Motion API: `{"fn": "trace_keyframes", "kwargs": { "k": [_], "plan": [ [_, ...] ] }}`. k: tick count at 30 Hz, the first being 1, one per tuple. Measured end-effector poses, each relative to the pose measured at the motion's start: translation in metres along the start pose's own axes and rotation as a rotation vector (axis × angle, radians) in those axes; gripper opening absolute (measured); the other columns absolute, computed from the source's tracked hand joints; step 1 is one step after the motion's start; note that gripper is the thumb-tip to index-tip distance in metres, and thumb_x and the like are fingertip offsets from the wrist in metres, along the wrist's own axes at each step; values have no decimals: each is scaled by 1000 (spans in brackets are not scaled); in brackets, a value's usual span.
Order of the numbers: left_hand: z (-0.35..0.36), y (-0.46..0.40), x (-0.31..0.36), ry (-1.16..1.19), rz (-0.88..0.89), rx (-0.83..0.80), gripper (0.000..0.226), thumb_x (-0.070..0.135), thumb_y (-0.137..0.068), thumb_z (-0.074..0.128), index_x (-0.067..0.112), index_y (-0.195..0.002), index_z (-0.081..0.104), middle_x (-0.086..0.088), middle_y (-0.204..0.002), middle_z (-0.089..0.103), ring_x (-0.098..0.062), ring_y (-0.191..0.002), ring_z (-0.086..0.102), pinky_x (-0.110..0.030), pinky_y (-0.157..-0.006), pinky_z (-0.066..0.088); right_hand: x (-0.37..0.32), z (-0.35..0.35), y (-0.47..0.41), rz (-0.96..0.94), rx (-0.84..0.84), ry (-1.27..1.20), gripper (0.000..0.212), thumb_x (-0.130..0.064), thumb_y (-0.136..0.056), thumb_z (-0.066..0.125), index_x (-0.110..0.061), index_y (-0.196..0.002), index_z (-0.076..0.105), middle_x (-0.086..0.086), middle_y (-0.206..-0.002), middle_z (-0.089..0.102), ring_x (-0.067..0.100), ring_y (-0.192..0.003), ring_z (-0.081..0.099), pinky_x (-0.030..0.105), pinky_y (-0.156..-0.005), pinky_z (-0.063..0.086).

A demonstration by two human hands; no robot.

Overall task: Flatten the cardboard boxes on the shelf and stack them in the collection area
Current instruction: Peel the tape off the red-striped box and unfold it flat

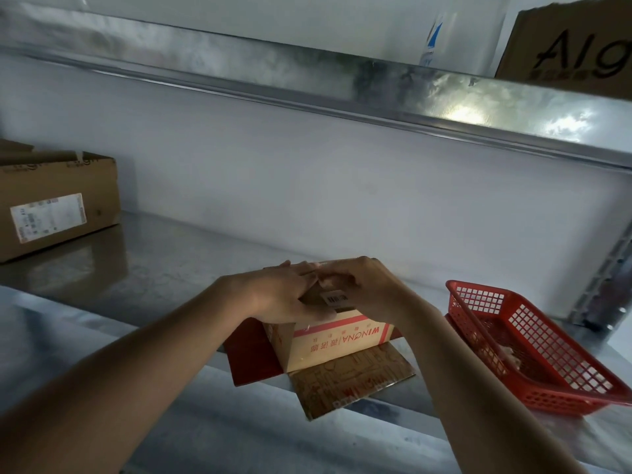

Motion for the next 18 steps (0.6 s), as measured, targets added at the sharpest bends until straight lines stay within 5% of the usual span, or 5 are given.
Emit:
{"fn": "trace_keyframes", "kwargs": {
  "k": [4, 7, 12, 18],
  "plan": [
    [2, -2, -2, -48, -69, 7, 84, 88, -87, 35, 45, -159, 24, 12, -166, 25, -27, -155, 20, -51, -119, 26, 3, -10, 1, 18, 147, -165, 35, -1, -94, 69, -32, -110, 74, -21, -97, 74, -5, -87, 71, 14, -68, 56],
    [4, -3, -2, -16, -64, 14, 84, 90, -86, 32, 50, -159, 20, 16, -169, 16, -28, -158, 8, -54, -124, 14, 2, -2, -1, 70, 161, -65, 24, -16, -97, 70, -33, -114, 75, -19, -101, 70, 0, -84, 66, 12, -61, 44],
    [6, -4, -3, 1, -9, 44, 83, 90, -85, 30, 50, -157, 22, 13, -166, 21, -23, -155, 16, -49, -125, 13, 9, 2, 1, 124, 85, -78, 18, -32, -103, 61, -34, -108, 78, -11, -104, 72, 6, -91, 64, 18, -66, 44],
    [8, -9, -7, 40, -11, 73, 83, 90, -84, 33, 54, -157, 15, 15, -165, 24, -21, -153, 21, -50, -122, 17, 5, 2, -3, 135, 114, -60, 11, -37, -94, 75, -34, -104, 79, -21, -86, 66, 0, -79, 64, 11, -57, 42]
  ]
}}
Point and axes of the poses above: each hand's wrist, its own y-axis away from the middle knuckle, its own z-axis out of the palm, x = y × z, the point moved 7 cm from there along -y, towards the middle knuckle
